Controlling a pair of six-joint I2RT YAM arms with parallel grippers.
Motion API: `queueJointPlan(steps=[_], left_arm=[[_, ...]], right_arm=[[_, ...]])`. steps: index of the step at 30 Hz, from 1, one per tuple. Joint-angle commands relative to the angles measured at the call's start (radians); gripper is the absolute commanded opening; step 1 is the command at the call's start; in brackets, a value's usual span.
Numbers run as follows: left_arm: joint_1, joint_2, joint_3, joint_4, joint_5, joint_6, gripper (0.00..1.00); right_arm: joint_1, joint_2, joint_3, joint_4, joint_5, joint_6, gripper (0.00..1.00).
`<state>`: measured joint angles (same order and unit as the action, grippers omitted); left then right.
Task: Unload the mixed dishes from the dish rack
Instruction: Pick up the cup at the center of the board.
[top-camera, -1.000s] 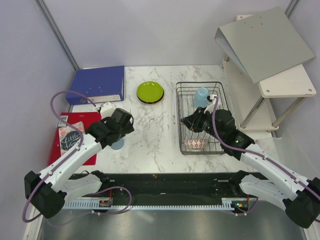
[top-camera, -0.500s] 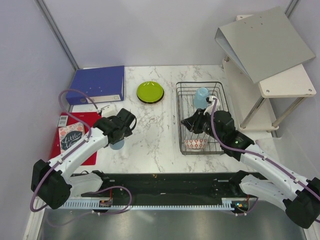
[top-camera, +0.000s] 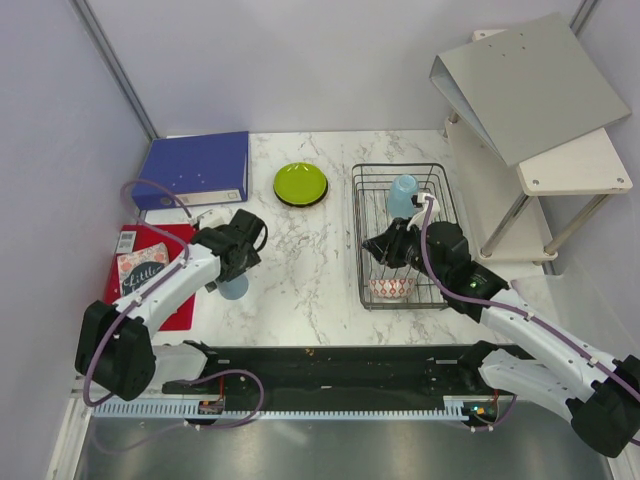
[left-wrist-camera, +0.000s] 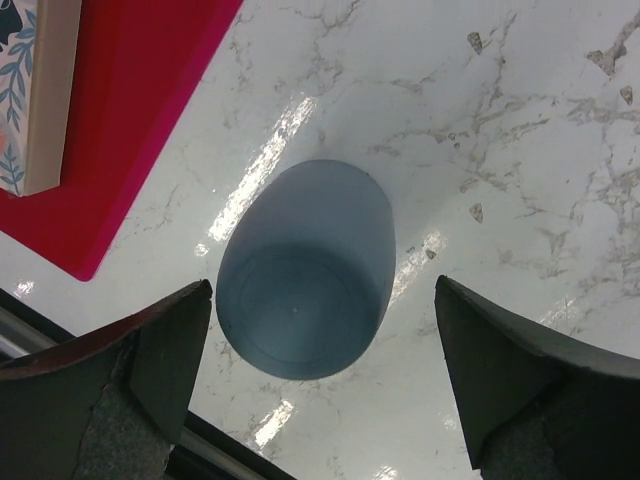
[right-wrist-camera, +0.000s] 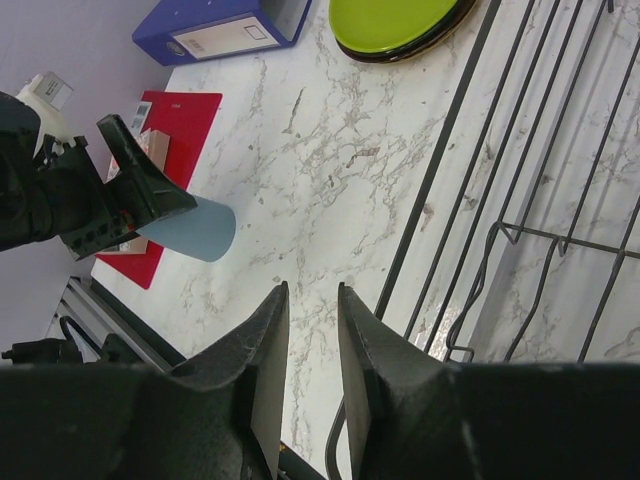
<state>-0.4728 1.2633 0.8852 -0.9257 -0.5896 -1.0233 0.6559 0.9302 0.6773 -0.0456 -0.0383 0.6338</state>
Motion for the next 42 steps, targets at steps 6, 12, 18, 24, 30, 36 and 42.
queueJointPlan(steps=[6,12,18,24,30,36,42], left_arm=[[0.062,0.094,-0.017,0.149,0.066,0.06,0.94],[0.062,0.056,-0.041,0.174,0.093,0.08,0.81],[0.062,0.001,-0.055,0.172,0.109,0.091,0.54],[0.062,-0.07,-0.039,0.183,0.187,0.112,0.02],[0.089,-0.4,-0.136,0.59,0.538,0.157,0.02],[0.183,-0.406,-0.299,1.112,1.11,-0.005,0.02],[0.189,-0.207,-0.437,1.87,1.394,-0.342,0.02]], right_arm=[[-0.004,-0.01,-0.008,0.013,0.017,-0.022,0.33],[-0.004,-0.004,-0.013,0.012,0.026,-0.025,0.34],[-0.004,0.019,-0.005,0.023,0.021,-0.019,0.33],[-0.002,0.016,0.018,0.018,0.021,-0.023,0.33],[-0.004,0.007,0.065,0.0,0.078,-0.048,0.34],[-0.004,-0.047,0.033,0.073,0.123,0.035,0.62],[-0.004,-0.057,0.031,0.15,-0.101,0.04,0.65]])
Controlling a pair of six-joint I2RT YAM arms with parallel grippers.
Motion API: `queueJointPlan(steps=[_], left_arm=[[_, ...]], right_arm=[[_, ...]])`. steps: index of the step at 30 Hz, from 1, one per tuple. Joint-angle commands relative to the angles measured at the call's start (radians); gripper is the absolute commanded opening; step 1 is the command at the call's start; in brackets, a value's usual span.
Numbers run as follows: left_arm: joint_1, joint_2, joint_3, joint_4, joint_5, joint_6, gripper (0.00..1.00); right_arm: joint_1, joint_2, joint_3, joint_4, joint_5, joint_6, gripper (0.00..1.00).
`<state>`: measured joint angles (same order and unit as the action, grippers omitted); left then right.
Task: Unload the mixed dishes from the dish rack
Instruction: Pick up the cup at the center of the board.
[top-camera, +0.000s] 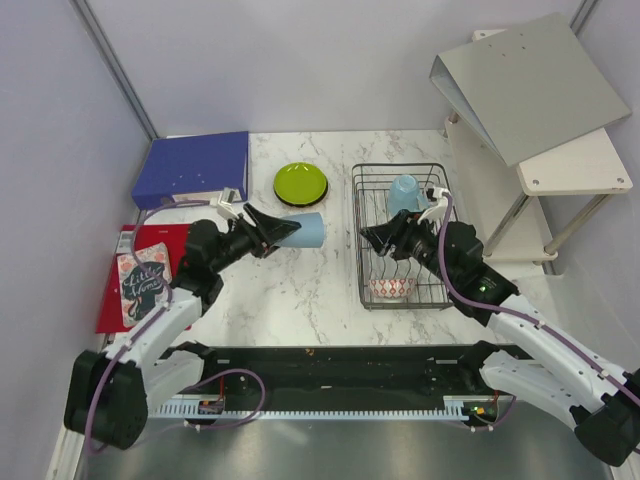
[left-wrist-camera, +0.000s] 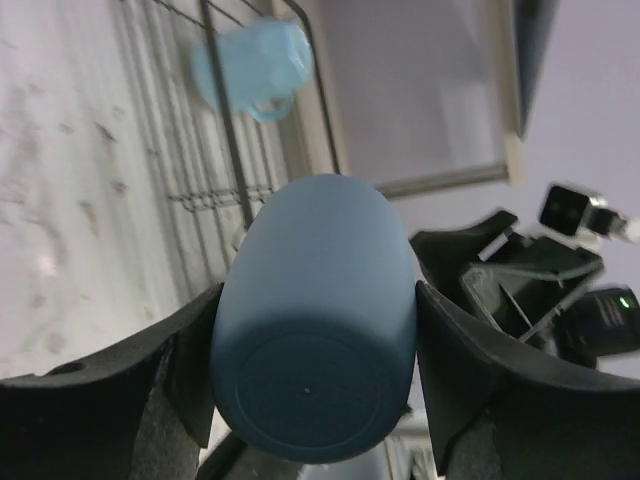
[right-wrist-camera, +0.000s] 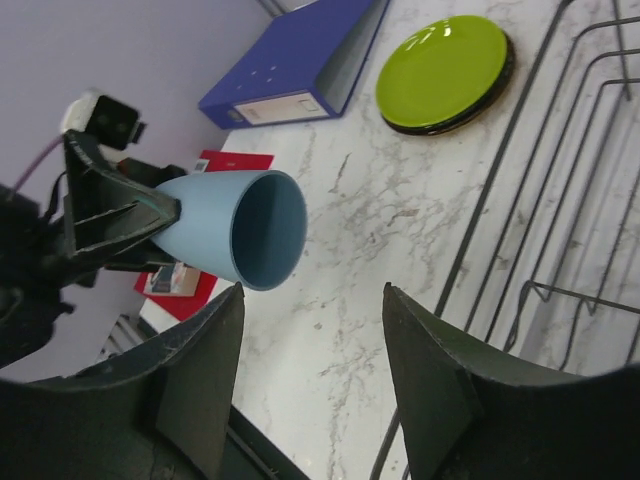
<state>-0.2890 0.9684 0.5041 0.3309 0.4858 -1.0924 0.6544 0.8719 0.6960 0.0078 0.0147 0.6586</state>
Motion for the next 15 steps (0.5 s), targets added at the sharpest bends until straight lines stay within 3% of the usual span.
queueJointPlan(steps=[1,5,15], left_arm=[[0.005,0.11,-0.062,0.773,0.333,-0.309,0.02],[0.004,0.18,-0.069,0.98,0.346,-0.435,0.02],[-0.01,0.213,-0.038,1.03,0.402,-0.466,0.02]], right_arm=[[-0.002,-0.001,0.008,0.112,-0.171,0.021,0.65],[-0.002,-0.017,-0.021,0.181,-0.197,0.047,0.65],[-0.002,0.068,-0.036,0.382,-0.363,0.118,0.65]])
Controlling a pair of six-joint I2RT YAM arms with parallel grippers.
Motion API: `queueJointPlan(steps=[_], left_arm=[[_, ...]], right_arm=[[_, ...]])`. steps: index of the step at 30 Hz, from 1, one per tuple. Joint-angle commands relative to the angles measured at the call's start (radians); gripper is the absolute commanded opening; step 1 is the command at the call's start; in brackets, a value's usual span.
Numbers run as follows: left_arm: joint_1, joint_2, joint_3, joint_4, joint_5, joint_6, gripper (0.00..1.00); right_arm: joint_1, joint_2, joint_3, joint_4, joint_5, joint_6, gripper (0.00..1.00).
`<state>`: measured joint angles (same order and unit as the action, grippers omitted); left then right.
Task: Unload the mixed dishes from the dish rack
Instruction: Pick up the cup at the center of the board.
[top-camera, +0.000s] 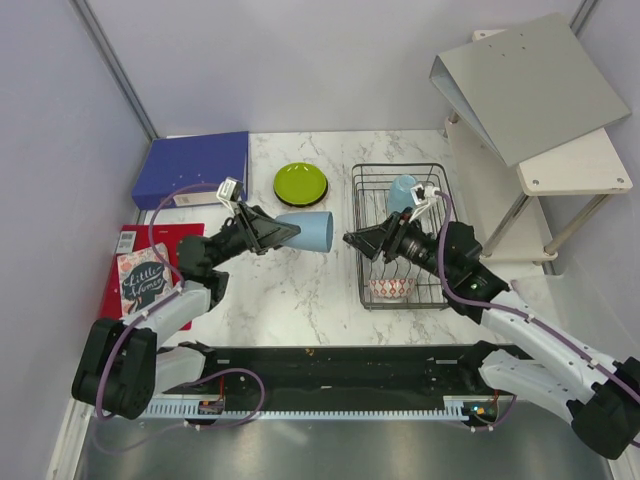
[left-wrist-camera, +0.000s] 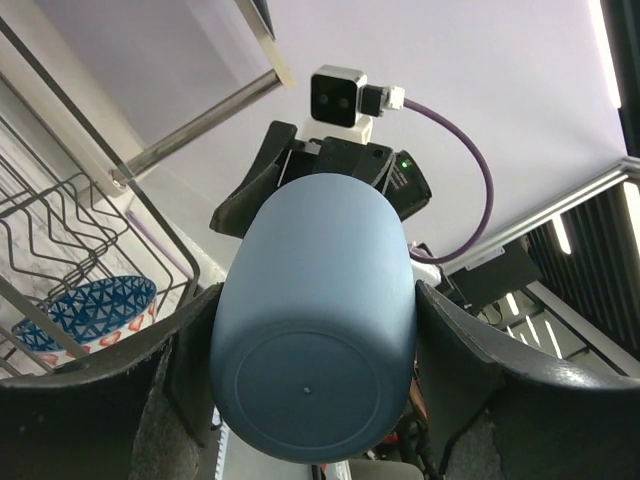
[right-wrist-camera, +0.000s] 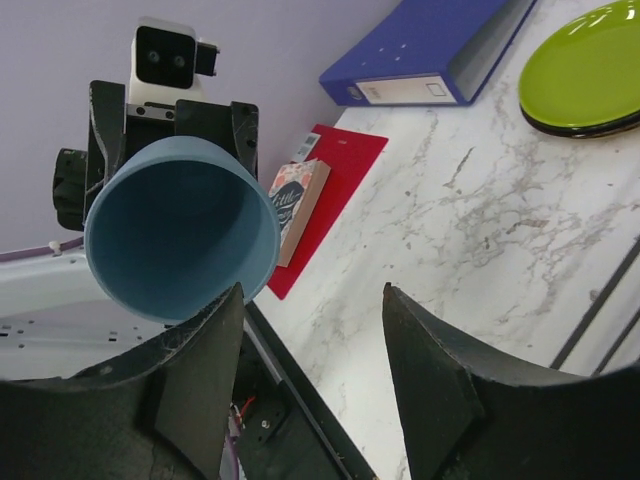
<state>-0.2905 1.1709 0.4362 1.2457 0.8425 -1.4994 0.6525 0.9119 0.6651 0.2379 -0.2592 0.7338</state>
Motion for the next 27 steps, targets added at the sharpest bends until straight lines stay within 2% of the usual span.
queueJointPlan(steps=[1,8,14,16,17,18,19,20,21,22,23,24,25,26,27], left_arm=[[-0.009,0.012,0.029,0.113,0.047,-0.058,0.02],[-0.018,0.01,0.019,0.081,0.046,-0.033,0.02],[-0.033,0.018,0.018,0.051,0.044,-0.009,0.02],[-0.036,0.021,0.016,0.043,0.044,-0.005,0.02],[-0.036,0.019,0.016,0.04,0.046,-0.004,0.02],[-0.036,0.019,0.016,0.034,0.046,-0.004,0.02],[-0.036,0.015,0.019,0.023,0.05,-0.001,0.02],[-0.036,0.01,0.03,0.006,0.053,0.019,0.02],[-0.035,0.003,0.038,-0.058,0.062,0.034,0.04],[-0.035,-0.016,0.047,-0.104,0.067,0.057,0.12],[-0.033,-0.03,0.082,-0.186,0.072,0.132,0.26],[-0.032,-0.051,0.111,-0.294,0.063,0.195,0.65],[-0.03,-0.098,0.148,-0.63,0.035,0.276,0.79],[-0.032,-0.124,0.247,-0.816,-0.012,0.473,0.89],[-0.03,-0.141,0.298,-0.967,-0.152,0.557,0.98]], right_arm=[[-0.001,0.036,-0.002,0.165,-0.106,0.047,0.64],[0.006,0.107,0.01,0.314,-0.204,0.099,0.63],[0.044,0.246,0.073,0.308,-0.322,0.087,0.6],[0.053,0.266,0.076,0.293,-0.302,0.07,0.46],[0.056,0.265,0.082,0.249,-0.284,0.059,0.36],[0.056,0.252,0.083,0.224,-0.266,0.046,0.13],[0.056,0.243,0.087,0.197,-0.249,0.015,0.04],[0.055,0.236,0.096,0.167,-0.22,-0.006,0.0],[0.056,0.21,0.1,0.111,-0.203,-0.025,0.0],[0.056,0.194,0.105,0.082,-0.178,-0.066,0.0],[0.056,0.174,0.122,0.011,-0.12,-0.088,0.0],[0.058,0.132,0.134,-0.03,-0.076,-0.106,0.0],[0.056,0.114,0.148,-0.076,-0.033,-0.131,0.0],[0.055,0.098,0.189,-0.177,0.007,-0.173,0.0],[0.056,0.081,0.215,-0.23,0.099,-0.197,0.0]])
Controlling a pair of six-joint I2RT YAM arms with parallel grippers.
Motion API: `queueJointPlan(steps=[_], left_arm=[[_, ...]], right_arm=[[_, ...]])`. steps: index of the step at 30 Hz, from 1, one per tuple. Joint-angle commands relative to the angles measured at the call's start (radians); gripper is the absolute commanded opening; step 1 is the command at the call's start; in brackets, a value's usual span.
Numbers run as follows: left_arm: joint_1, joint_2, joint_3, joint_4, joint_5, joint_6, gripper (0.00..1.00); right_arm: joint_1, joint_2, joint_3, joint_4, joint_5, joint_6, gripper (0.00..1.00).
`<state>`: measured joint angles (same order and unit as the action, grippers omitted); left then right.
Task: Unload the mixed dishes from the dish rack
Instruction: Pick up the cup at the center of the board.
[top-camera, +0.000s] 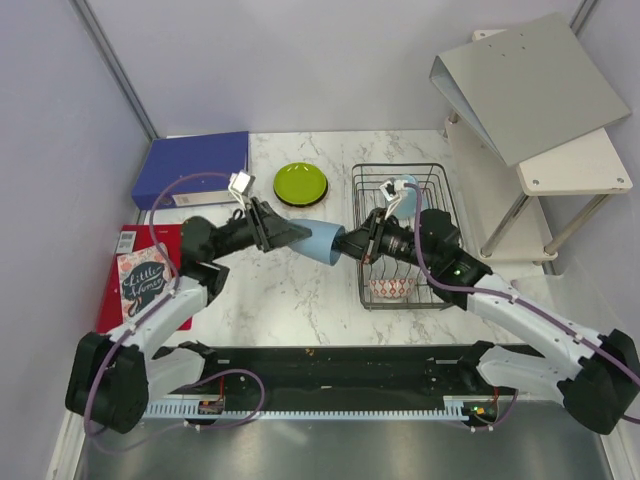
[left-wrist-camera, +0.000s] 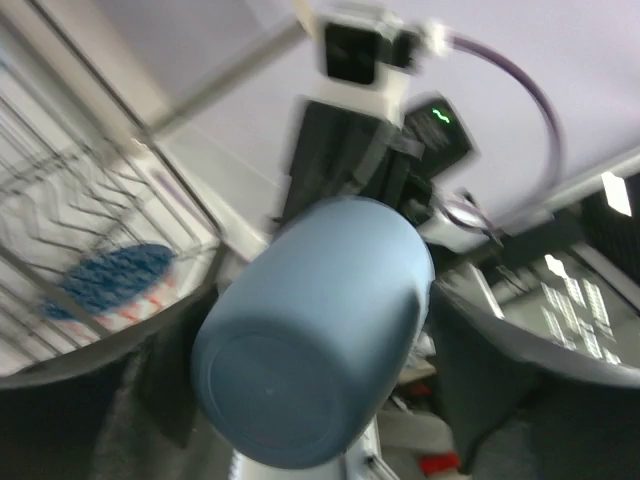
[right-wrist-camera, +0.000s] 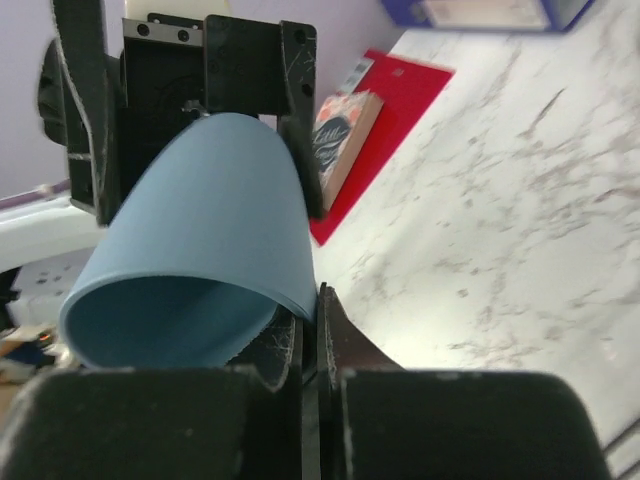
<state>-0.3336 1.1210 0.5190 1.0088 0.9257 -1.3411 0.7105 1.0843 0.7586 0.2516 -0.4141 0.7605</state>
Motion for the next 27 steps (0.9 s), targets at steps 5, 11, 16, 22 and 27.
queueJointPlan(steps=[5,11,16,22,27], left_arm=[[0.011,-0.124,0.425,-1.304,-0.678,0.643,0.99],[-0.132,-0.138,0.503,-1.499,-1.132,0.807,0.99],[-0.298,-0.136,0.529,-1.561,-1.383,0.841,0.99],[-0.444,-0.13,0.542,-1.572,-1.455,0.847,0.99],[-0.579,-0.053,0.573,-1.596,-1.513,0.861,0.99]], right_arm=[[-0.003,-0.025,0.328,-0.625,0.478,-0.291,0.0],[0.003,0.172,0.445,-0.843,0.59,-0.254,0.0],[0.075,0.293,0.507,-0.89,0.666,-0.257,0.0],[0.133,0.402,0.573,-0.913,0.698,-0.268,0.0],[0.167,0.472,0.617,-0.93,0.721,-0.277,0.0]])
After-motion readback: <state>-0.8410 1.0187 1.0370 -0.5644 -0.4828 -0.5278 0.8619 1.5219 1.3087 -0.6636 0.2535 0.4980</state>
